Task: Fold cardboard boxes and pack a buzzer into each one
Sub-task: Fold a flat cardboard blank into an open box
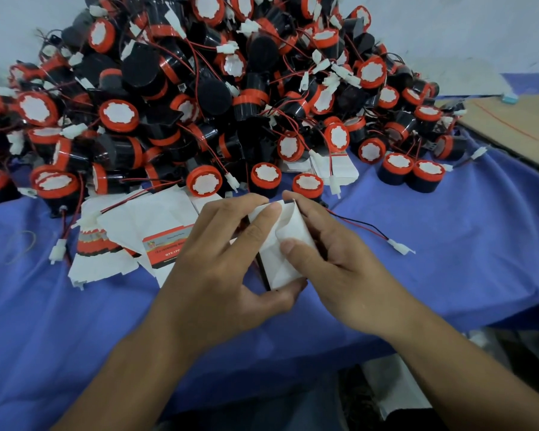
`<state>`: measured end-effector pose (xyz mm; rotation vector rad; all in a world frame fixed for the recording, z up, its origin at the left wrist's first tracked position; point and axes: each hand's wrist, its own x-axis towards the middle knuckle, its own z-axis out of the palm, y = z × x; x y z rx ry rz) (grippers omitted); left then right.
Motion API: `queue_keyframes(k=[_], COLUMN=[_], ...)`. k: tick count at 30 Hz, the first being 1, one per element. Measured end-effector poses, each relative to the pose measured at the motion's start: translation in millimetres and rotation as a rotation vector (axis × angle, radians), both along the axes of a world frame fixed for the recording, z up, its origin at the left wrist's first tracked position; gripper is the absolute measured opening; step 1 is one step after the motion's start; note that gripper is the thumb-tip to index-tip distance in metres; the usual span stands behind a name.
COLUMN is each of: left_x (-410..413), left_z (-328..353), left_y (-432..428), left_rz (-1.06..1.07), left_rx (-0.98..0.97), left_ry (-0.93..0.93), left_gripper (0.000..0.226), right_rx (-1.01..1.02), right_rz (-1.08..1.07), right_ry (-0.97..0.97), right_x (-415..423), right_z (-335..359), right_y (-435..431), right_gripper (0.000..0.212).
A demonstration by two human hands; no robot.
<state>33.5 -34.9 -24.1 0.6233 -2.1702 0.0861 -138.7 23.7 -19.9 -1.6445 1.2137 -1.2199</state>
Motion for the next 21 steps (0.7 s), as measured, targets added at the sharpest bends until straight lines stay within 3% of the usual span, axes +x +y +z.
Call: queue_keyframes(k=[10, 21], left_x=[1, 1], left_z=[-1, -9], left_y=[-2, -5], left_rz=[-0.013, -0.009], left_rx=[0.012, -0.017], left_ry=[0.014, -0.007], left_gripper=[0.065, 0.065], right_rx=[0.035, -0.013], right_rz=[-0.047, -0.057], right_ry=[-0.088, -0.008], right_x=[3, 18], right_z=[-10, -15], right_y=[-3, -4], right_gripper=[0.058, 0.067])
